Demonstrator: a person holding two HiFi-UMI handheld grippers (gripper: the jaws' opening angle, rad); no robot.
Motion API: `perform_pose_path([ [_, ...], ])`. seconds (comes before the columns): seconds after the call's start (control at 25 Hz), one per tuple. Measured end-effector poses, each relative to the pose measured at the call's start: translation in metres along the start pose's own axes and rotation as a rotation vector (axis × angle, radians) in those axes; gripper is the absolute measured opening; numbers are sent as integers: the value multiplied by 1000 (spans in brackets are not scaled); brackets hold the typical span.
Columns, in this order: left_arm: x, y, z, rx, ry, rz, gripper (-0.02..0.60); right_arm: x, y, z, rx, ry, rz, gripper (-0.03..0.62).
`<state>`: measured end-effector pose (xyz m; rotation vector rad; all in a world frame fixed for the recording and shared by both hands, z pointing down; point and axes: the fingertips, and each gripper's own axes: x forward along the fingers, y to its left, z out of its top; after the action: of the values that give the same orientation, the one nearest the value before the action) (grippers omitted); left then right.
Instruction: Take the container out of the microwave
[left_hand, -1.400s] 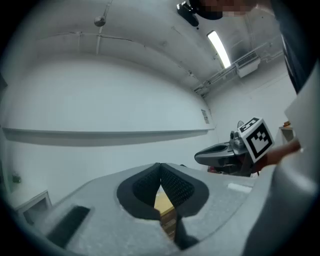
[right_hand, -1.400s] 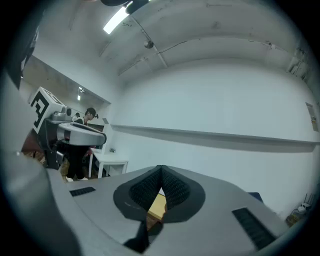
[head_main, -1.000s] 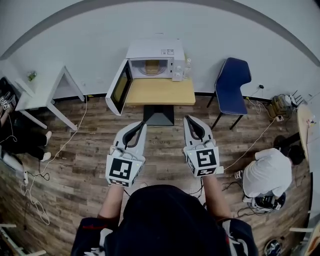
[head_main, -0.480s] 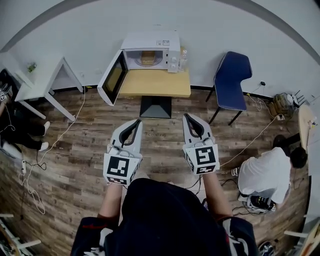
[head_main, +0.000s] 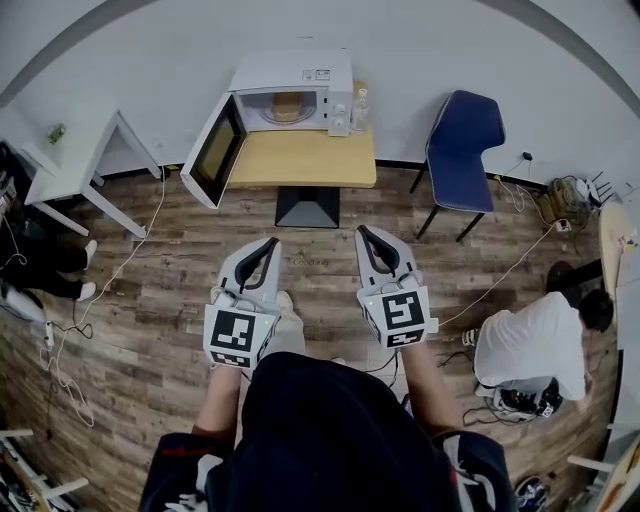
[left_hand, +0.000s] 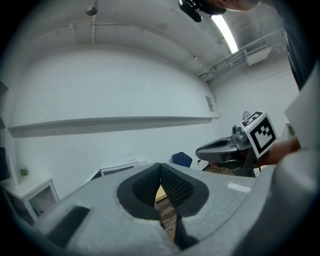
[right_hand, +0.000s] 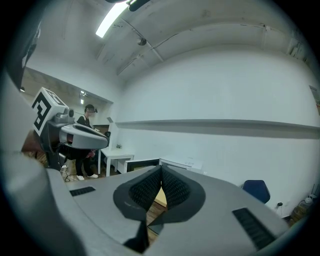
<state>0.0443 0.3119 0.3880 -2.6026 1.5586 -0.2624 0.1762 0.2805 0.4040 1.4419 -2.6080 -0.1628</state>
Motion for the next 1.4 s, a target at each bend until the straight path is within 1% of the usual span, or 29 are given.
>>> perform_pose_path([
  [0.24,42,37,-5,-21,-10,-19,14,51,-7,-2,-7,9,3,8],
  [0.4,76,70,-11,-15,-7,-39,15,97,-16,10,2,-31,6,8],
  [0.52,97,101,-8,2,-19,-49,14,136,-21,23,14,-44,4,8],
  [0.72,127,163,-4,-15,-24,-48,14,202,-24,42,6,-39,7,8],
  [0.96,157,218,-10,-14,-23,-64,14,272,-24,45,18,-24,-2,8],
  [1.2,185,255,-29,-36,1,-102,14,327,-12,40,16,5,4,8],
  [1.28,196,262,-35,-46,13,-113,15,339,-13,32,27,27,3,8],
  [1.4,214,270,-37,-56,15,-123,15,356,-23,27,11,42,-1,8],
])
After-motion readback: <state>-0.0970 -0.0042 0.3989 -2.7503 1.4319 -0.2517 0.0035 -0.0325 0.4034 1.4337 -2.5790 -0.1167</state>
